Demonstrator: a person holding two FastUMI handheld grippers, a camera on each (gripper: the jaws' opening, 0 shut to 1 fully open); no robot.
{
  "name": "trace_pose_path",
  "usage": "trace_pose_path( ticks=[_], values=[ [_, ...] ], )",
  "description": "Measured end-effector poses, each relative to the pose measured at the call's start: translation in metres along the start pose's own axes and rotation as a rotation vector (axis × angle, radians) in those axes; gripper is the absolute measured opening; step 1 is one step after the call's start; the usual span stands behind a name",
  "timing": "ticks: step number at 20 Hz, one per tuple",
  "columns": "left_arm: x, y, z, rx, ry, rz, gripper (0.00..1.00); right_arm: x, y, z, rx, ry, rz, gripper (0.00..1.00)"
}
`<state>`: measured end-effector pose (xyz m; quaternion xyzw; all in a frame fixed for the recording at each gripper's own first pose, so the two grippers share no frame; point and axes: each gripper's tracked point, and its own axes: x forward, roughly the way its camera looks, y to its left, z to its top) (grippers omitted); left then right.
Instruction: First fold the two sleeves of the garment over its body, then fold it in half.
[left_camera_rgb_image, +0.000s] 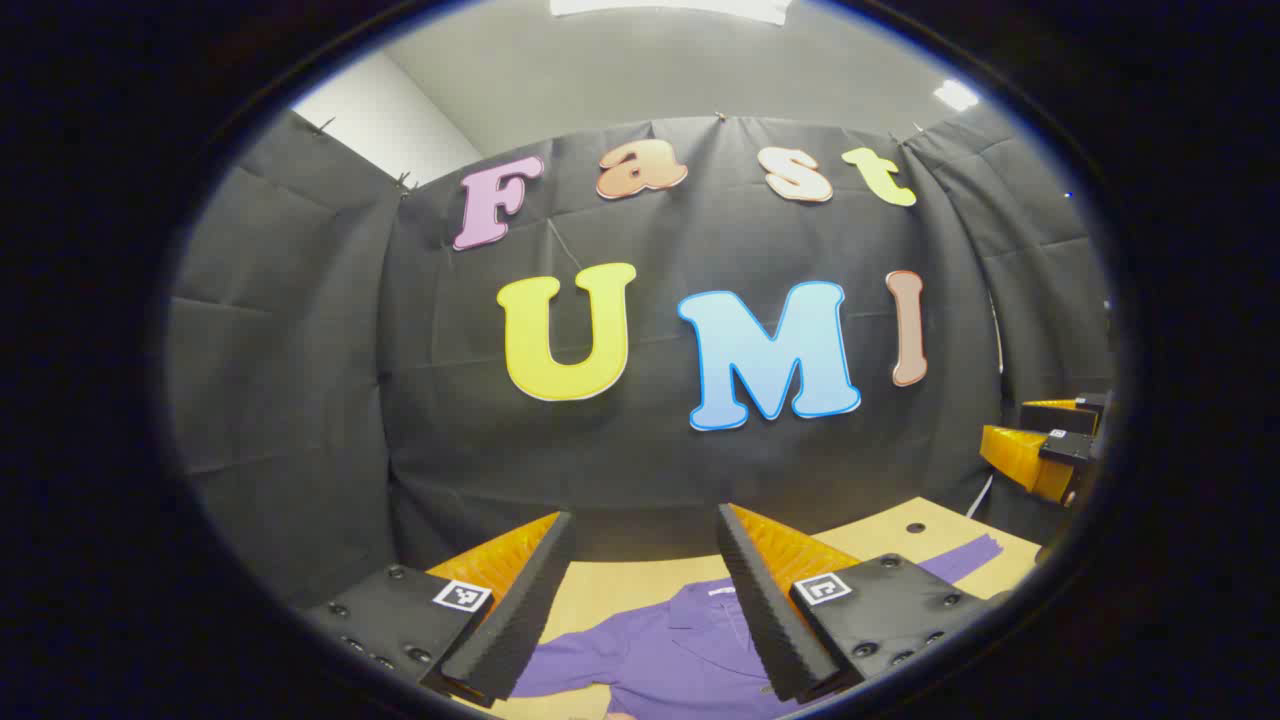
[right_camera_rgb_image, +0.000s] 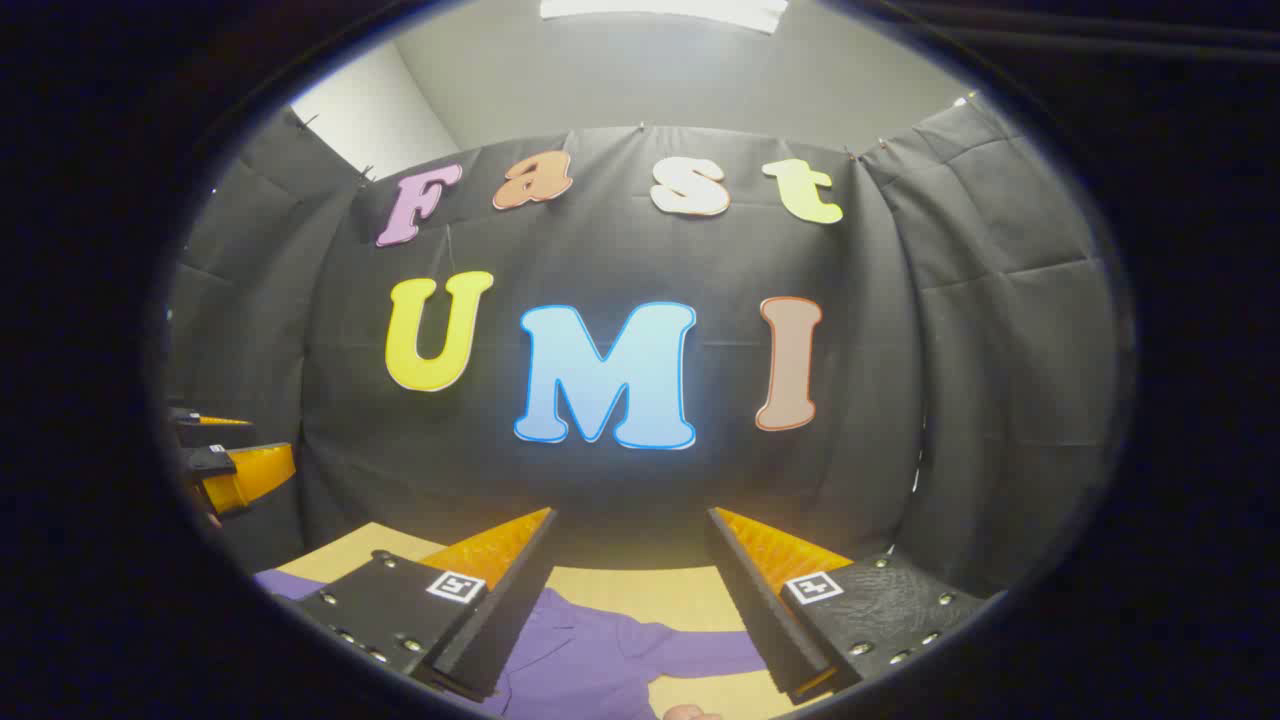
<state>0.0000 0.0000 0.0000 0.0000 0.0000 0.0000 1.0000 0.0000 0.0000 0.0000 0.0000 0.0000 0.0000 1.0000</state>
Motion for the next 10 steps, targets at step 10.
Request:
trace_pose_path(
  ticks=[10],
  values=[
    [0.0009, 0.0011, 0.0024, 0.020, -0.006, 0.016, 0.96, 0.0064, -0.0001, -0.0083, 0.016, 0.008, 0.014, 0.93]
  ],
)
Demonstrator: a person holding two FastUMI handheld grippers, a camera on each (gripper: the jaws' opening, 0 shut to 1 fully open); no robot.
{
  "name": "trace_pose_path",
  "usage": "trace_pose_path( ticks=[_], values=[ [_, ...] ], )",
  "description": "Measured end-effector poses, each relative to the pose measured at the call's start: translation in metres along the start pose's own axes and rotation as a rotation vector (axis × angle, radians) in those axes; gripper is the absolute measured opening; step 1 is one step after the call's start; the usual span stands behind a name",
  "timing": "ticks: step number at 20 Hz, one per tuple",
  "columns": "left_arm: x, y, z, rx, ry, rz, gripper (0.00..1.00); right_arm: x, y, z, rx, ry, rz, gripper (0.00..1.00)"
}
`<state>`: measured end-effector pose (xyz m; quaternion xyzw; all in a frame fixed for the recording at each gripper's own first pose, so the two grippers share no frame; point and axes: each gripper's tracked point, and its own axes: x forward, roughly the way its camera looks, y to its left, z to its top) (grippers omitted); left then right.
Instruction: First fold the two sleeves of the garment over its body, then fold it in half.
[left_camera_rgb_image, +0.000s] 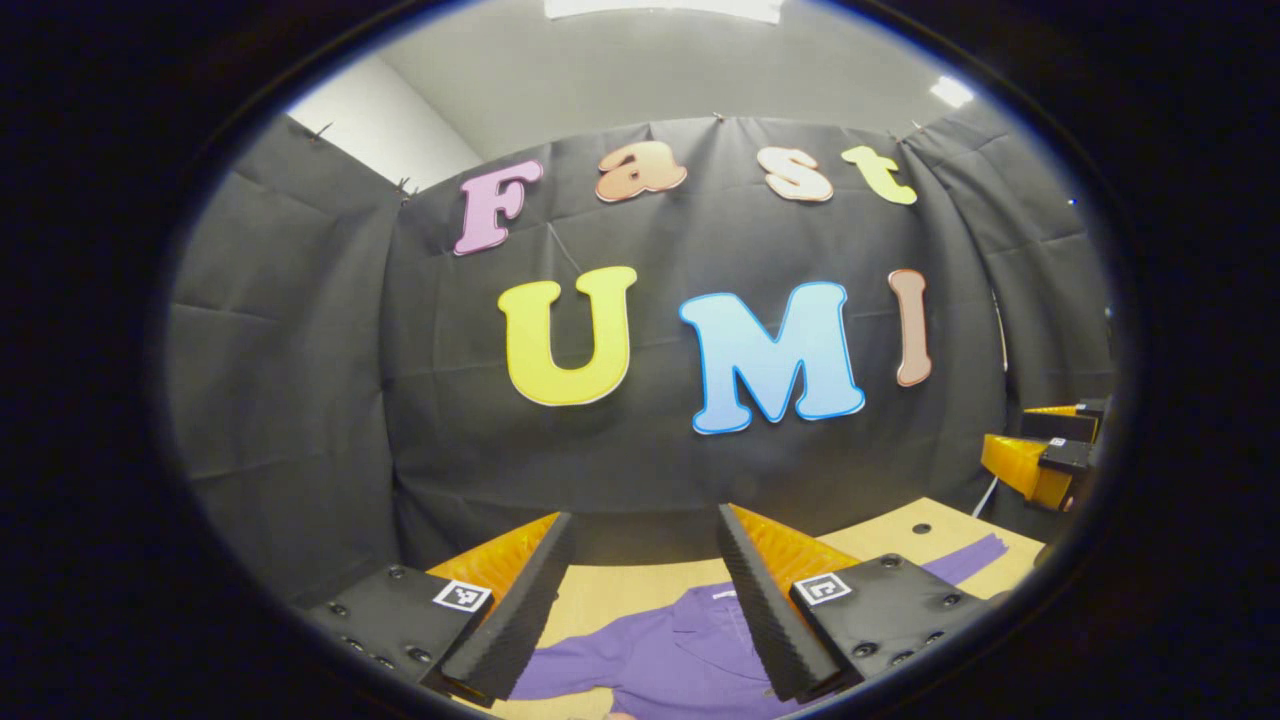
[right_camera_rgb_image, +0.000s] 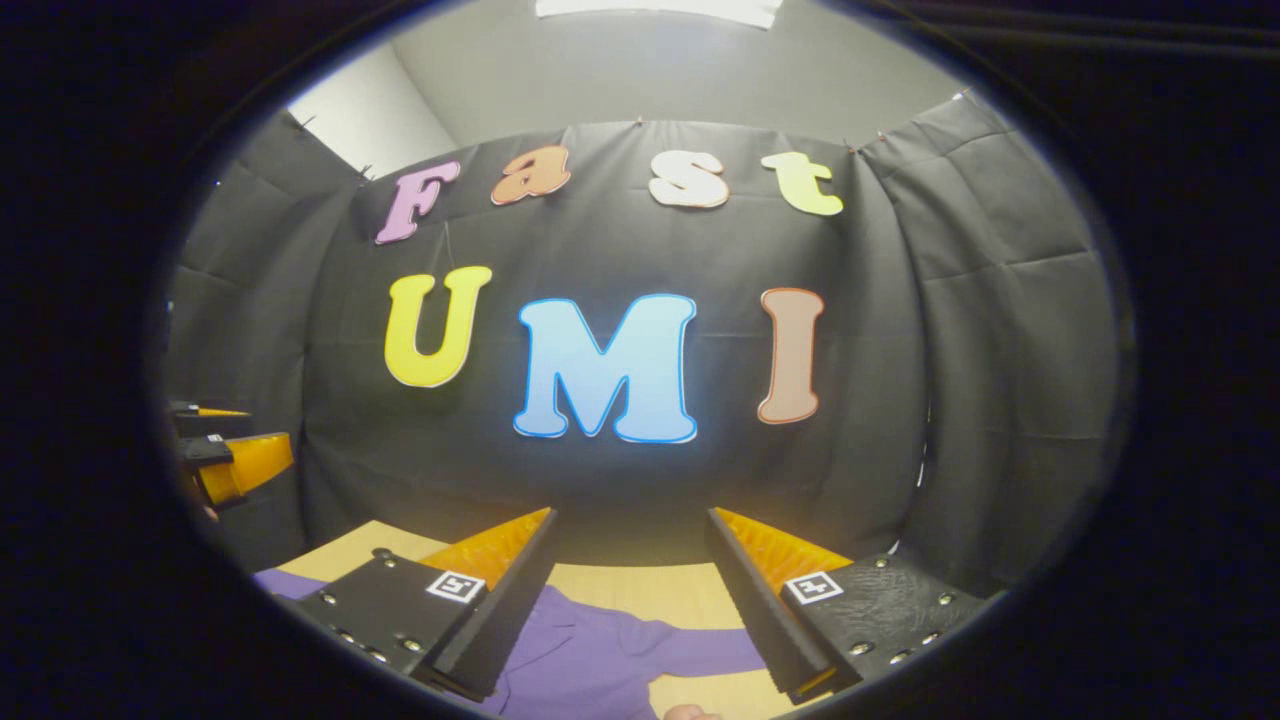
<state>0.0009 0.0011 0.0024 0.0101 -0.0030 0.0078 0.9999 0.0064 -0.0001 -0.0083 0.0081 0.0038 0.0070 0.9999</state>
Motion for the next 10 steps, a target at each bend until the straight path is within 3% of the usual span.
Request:
trace_pose_path(
  ticks=[3, 4, 10],
  values=[
    [-0.001, 0.000, 0.000, -0.005, 0.004, 0.005, 0.96, 0.001, 0.000, 0.000, 0.002, -0.003, 0.004, 0.89],
    [-0.001, 0.001, 0.000, -0.006, 0.005, 0.008, 0.96, 0.003, -0.002, -0.002, 0.003, -0.002, 0.001, 0.93],
    [0.001, 0.002, -0.001, 0.006, 0.013, 0.024, 0.96, 0.014, -0.036, -0.035, 0.028, 0.062, -0.059, 0.93]
  ],
)
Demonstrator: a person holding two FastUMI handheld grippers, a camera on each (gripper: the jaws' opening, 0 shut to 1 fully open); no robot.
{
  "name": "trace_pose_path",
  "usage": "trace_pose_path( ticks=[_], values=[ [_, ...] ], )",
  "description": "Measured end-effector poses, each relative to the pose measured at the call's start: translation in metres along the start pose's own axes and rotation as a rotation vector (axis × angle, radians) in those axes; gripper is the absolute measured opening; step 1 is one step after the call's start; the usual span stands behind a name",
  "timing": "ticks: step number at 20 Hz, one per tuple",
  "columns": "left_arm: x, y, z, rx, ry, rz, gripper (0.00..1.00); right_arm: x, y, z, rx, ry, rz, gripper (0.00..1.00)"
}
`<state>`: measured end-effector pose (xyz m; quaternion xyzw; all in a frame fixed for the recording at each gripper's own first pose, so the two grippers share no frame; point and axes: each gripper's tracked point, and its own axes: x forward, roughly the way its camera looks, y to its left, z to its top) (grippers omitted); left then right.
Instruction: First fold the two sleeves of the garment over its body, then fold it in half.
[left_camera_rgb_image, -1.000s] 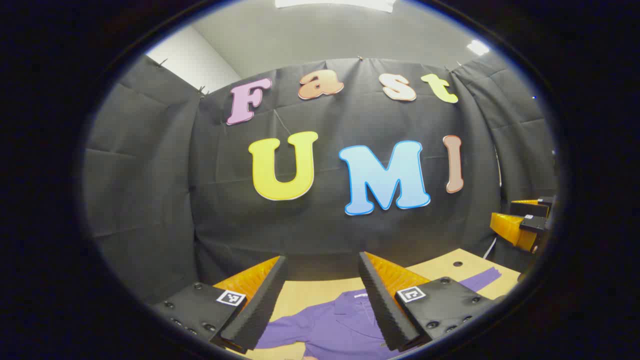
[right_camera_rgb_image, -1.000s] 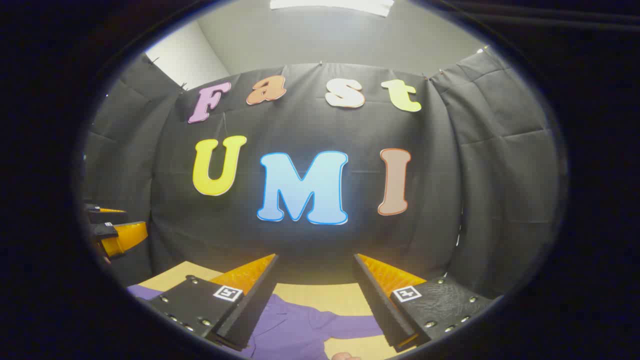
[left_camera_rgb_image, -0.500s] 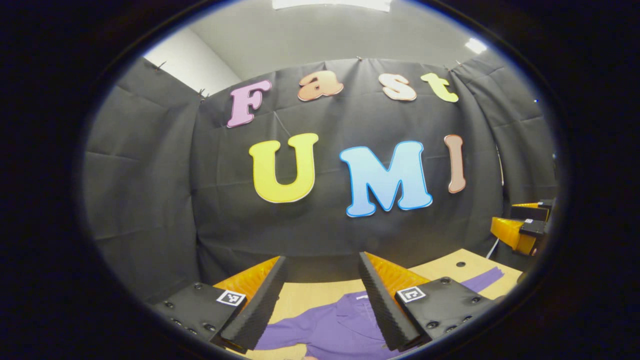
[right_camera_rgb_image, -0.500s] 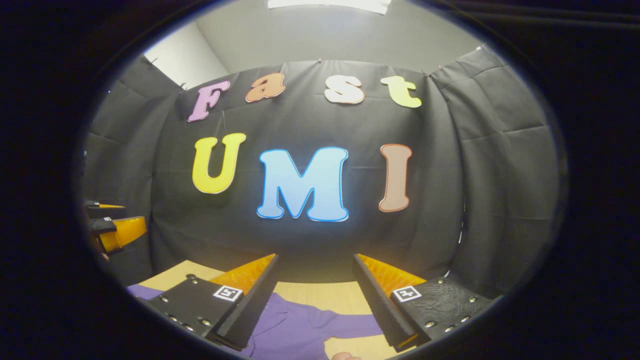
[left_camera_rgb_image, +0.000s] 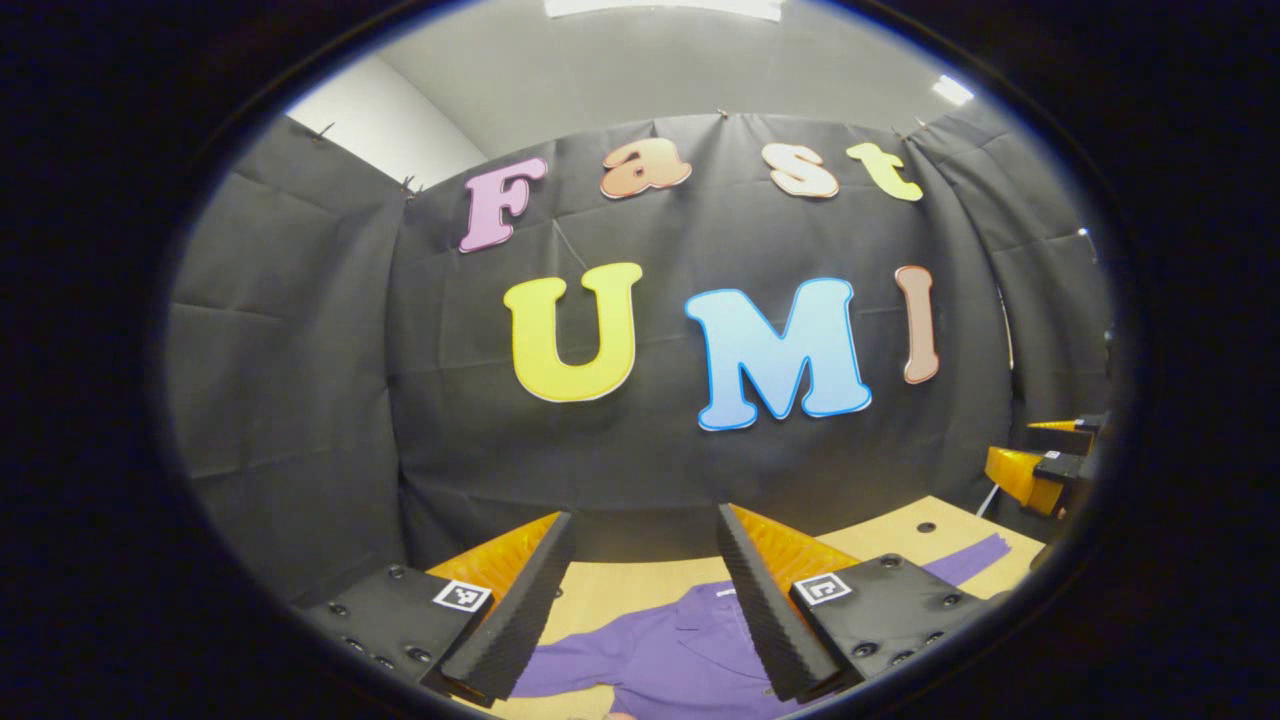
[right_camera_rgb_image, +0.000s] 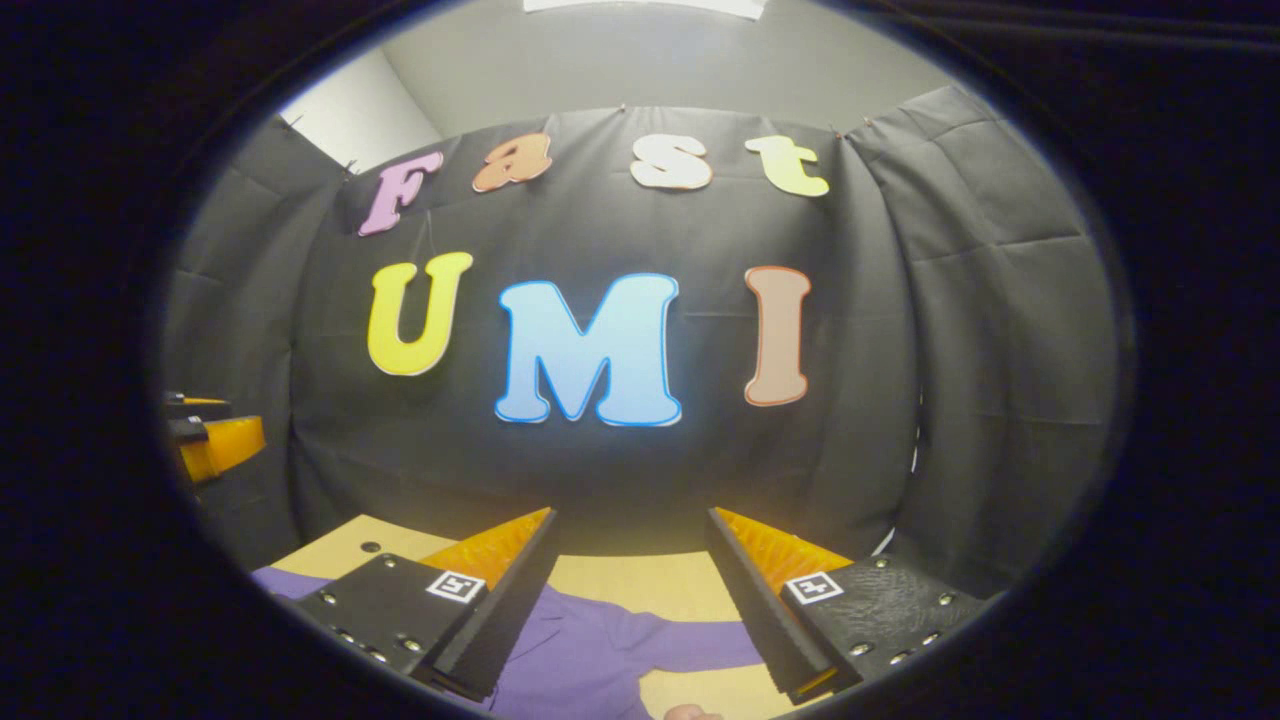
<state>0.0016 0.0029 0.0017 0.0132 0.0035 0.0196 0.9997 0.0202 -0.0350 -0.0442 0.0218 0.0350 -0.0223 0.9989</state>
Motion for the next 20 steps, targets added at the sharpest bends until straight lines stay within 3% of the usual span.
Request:
trace_pose_path(
  ticks=[14, 20],
  values=[
    [0.004, 0.006, -0.007, 0.022, 0.039, 0.078, 0.96, 0.052, -0.123, -0.109, -0.044, 0.240, -0.166, 0.94],
    [0.004, 0.008, -0.009, 0.038, 0.063, 0.115, 0.96, 0.065, -0.170, -0.173, -0.005, 0.376, -0.223, 0.94]
  ],
)
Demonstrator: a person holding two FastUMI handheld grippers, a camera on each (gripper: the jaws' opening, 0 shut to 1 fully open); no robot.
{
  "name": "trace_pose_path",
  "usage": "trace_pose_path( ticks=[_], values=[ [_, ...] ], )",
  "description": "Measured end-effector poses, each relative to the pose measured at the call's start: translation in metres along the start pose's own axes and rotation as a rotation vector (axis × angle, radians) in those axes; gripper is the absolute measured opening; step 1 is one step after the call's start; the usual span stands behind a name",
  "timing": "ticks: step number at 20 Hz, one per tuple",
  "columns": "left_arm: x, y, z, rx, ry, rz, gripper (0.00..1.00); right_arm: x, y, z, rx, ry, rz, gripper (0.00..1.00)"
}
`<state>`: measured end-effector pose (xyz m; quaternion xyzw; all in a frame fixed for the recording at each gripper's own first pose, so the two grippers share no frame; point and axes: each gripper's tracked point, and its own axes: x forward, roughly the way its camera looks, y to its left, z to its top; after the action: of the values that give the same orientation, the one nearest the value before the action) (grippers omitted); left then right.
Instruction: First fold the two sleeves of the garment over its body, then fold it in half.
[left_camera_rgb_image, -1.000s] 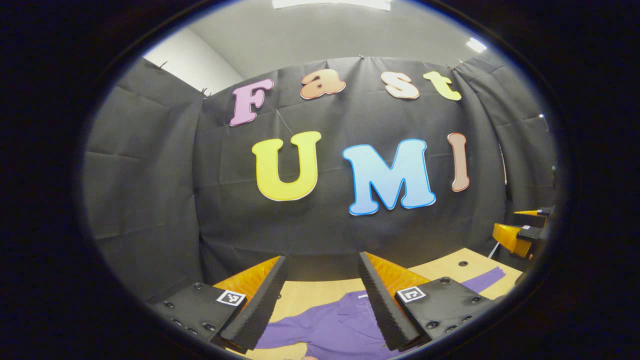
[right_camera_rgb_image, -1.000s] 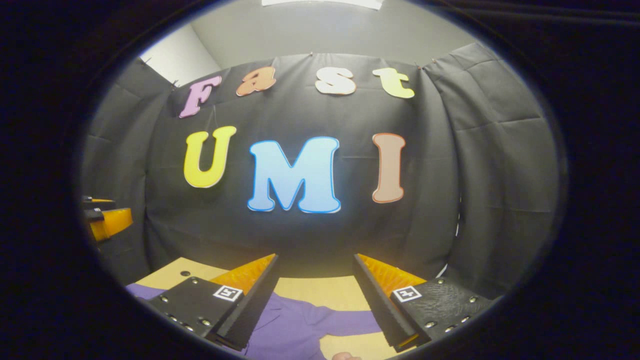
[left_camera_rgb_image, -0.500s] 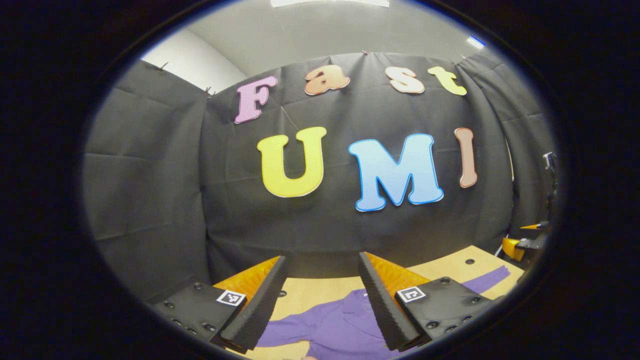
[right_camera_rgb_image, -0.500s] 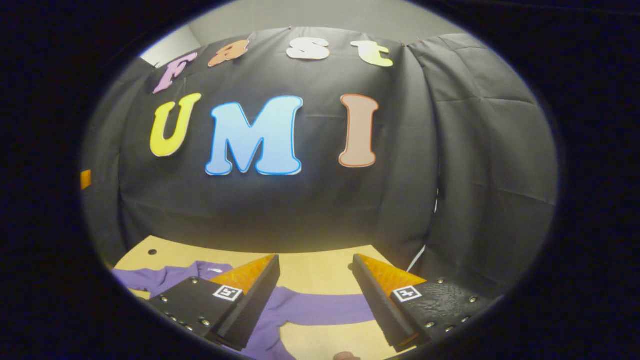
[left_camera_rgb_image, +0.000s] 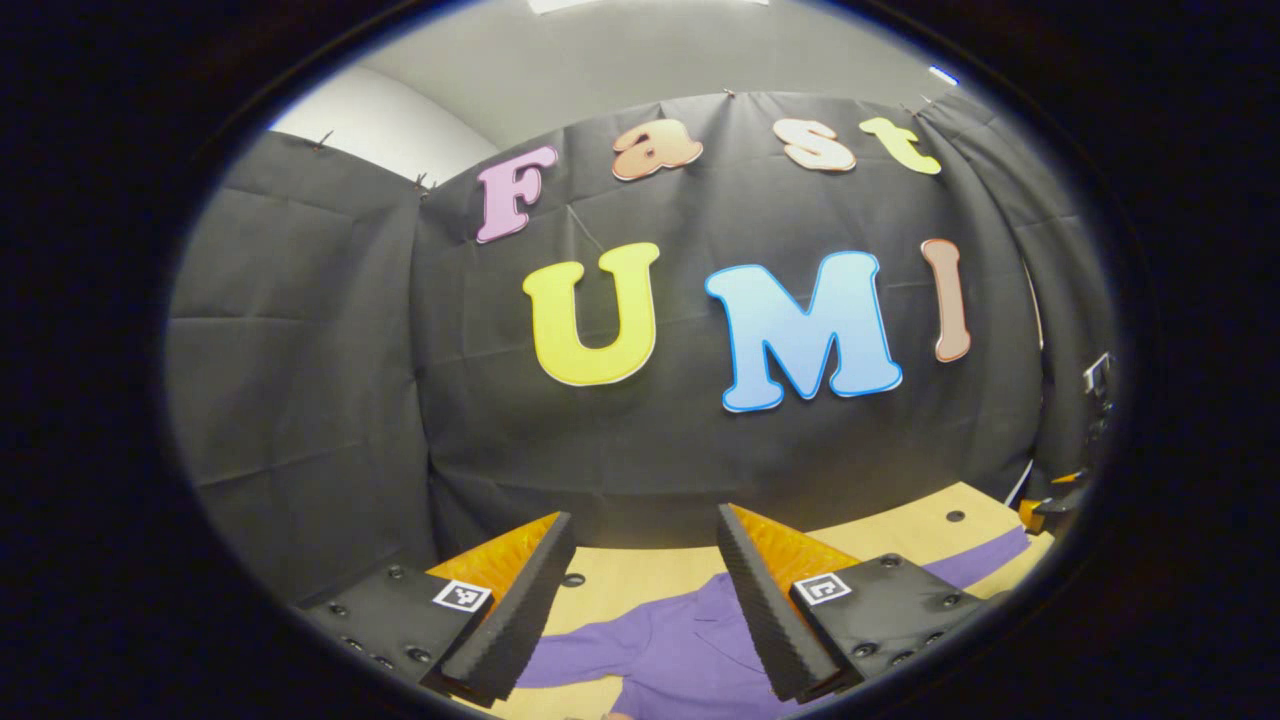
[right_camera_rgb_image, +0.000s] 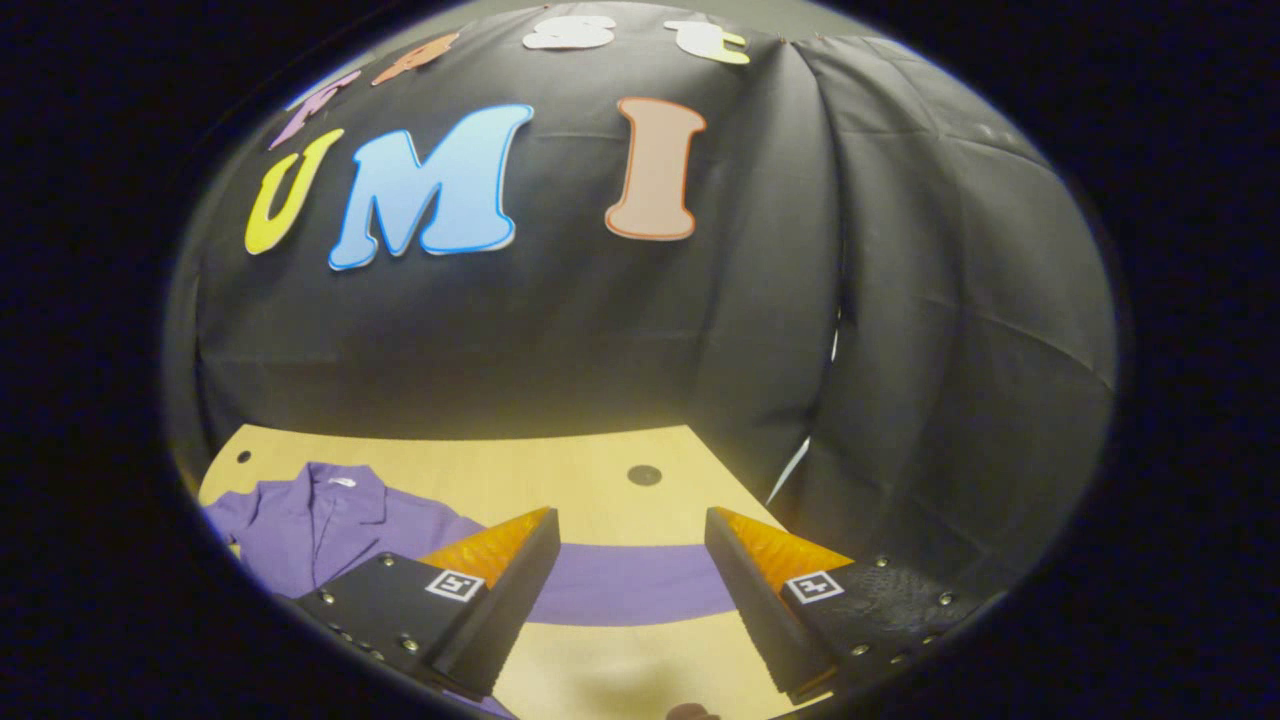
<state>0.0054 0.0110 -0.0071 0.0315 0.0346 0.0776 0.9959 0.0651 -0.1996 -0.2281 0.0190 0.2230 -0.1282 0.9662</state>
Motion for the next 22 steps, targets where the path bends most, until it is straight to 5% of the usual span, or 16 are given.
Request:
trace_pose_path(
  ticks=[13, 22],
  values=[
    [-0.011, 0.004, -0.014, -0.019, 0.077, 0.125, 0.96, 0.086, -0.062, -0.124, 0.021, 0.306, -0.096, 0.94],
    [-0.017, 0.013, -0.024, -0.036, 0.120, 0.187, 0.96, 0.116, -0.075, -0.160, 0.086, 0.419, -0.105, 0.94]
  ],
)
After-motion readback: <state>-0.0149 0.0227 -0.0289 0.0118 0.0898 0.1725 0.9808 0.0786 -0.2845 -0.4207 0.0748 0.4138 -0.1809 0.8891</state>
